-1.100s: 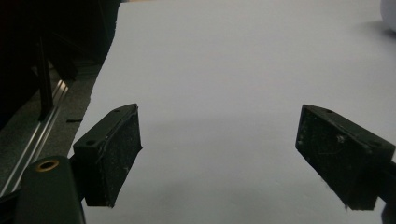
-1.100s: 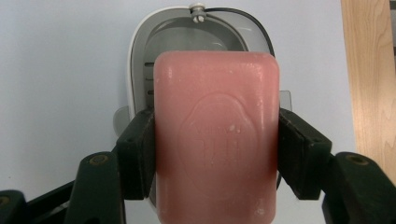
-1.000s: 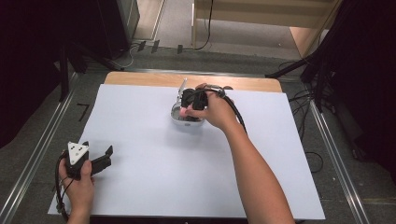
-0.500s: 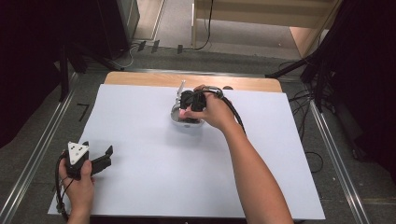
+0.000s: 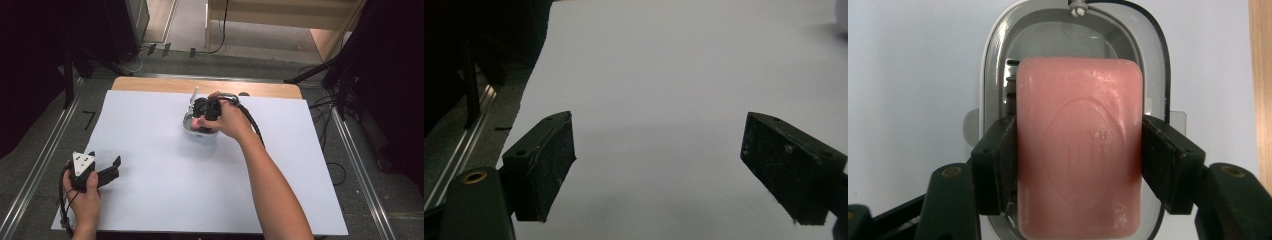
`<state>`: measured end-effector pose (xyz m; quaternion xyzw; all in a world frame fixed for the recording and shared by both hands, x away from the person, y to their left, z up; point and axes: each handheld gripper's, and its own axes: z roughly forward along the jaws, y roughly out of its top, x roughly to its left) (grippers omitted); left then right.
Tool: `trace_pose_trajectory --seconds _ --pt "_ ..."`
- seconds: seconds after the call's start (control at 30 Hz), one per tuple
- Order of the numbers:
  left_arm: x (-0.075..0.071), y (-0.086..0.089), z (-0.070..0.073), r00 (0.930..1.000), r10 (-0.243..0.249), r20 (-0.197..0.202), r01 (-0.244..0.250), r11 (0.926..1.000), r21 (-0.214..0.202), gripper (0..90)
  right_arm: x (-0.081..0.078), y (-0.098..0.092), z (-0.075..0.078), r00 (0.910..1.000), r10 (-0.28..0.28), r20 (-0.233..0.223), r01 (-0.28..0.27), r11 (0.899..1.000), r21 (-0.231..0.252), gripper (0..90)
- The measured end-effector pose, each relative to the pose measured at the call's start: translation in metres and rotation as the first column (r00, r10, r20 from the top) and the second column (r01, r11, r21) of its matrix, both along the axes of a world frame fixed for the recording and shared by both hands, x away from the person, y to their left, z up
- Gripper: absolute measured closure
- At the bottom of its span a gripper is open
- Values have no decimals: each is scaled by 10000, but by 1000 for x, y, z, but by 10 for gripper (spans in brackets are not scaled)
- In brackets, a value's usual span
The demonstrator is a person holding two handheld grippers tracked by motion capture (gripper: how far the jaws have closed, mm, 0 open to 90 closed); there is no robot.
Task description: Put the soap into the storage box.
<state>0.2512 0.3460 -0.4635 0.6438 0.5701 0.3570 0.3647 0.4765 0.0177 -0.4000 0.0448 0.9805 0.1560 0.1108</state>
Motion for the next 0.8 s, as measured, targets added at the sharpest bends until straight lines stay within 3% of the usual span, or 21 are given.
trace_pose_trajectory --seconds 0.17,0.2,0.27,0.5,0.8 --pt "0 0 0 10000 -2 -18 2 10000 7 149 -2 -1 4 9999 -76 -122 78 9998 192 342" --pt "0 0 0 10000 3 -15 -3 10000 8 149 -2 -2 6 10000 -15 12 14 9995 311 302" --pt "0 0 0 10000 1 -19 -1 10000 14 149 -3 -5 16 9995 -298 101 290 9971 698 314" --pt "0 0 0 10000 11 4 -11 10000 30 149 -4 -10 18 9993 -360 32 357 9978 565 311" --pt "0 0 0 10000 -5 -7 5 10000 59 149 -9 -29 21 9970 -756 -155 766 9940 786 304"
